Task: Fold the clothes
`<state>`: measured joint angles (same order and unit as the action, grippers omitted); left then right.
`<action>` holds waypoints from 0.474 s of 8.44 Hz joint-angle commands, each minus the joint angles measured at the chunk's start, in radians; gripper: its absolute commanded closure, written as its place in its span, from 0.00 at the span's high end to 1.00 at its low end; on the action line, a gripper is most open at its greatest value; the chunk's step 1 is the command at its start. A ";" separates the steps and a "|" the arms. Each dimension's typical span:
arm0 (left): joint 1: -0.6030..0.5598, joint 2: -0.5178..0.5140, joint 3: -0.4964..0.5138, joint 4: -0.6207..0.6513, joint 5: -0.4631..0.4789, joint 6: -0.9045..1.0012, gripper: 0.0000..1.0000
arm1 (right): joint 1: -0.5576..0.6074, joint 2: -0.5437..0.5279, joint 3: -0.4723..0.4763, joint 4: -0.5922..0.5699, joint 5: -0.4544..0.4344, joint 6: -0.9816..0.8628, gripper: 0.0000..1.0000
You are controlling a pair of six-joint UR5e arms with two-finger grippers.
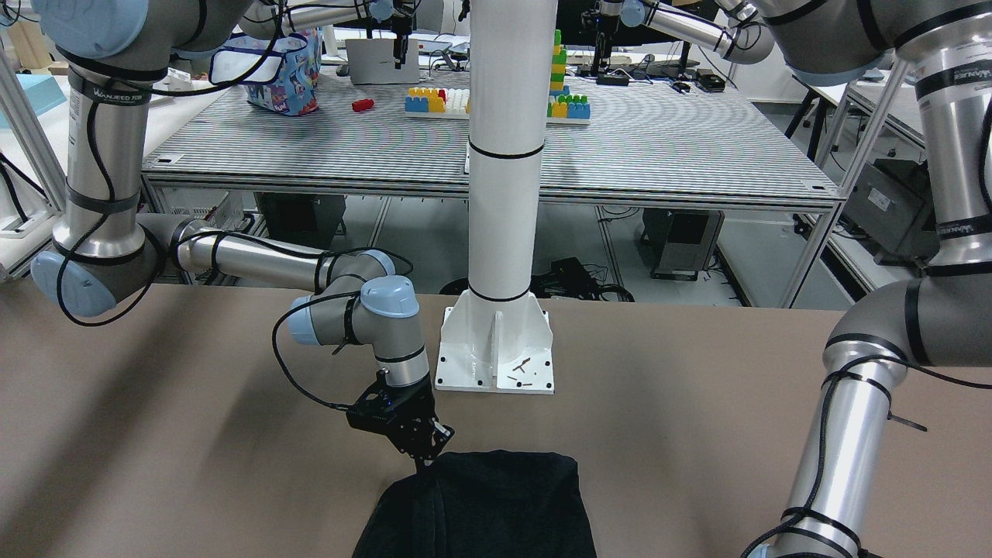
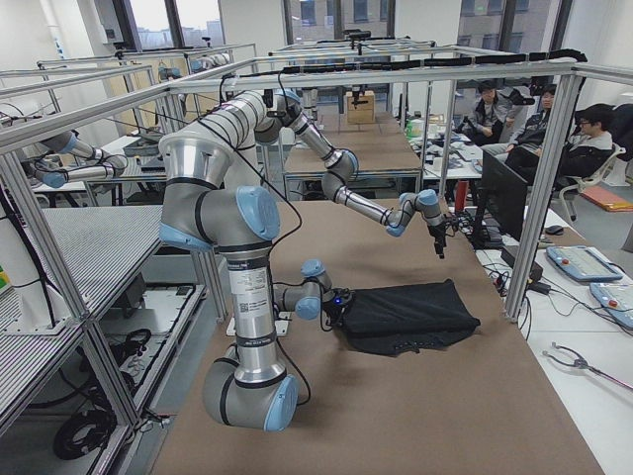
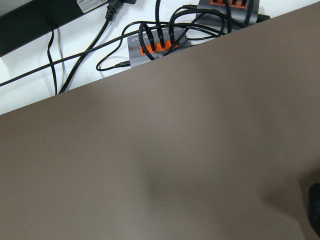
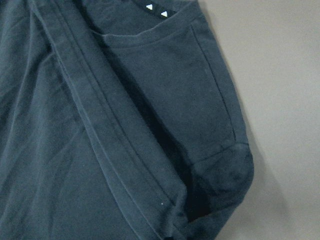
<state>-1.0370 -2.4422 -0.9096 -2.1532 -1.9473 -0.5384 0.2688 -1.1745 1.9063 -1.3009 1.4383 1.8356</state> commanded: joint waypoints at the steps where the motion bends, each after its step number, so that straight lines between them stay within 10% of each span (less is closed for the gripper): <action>1: 0.000 0.000 0.000 0.001 -0.002 0.000 1.00 | -0.062 -0.008 0.017 -0.023 -0.062 0.001 0.00; 2: 0.000 0.000 0.000 0.000 -0.002 0.000 1.00 | -0.062 -0.014 0.019 -0.023 -0.064 -0.001 0.00; 3: 0.000 0.002 -0.002 -0.001 -0.002 0.000 1.00 | -0.060 -0.020 0.017 -0.024 -0.076 -0.024 0.86; 4: 0.000 0.003 -0.002 -0.001 -0.004 0.000 1.00 | -0.059 -0.025 0.025 -0.034 -0.084 -0.048 0.94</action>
<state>-1.0370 -2.4412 -0.9104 -2.1533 -1.9497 -0.5384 0.2103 -1.1897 1.9239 -1.3239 1.3716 1.8236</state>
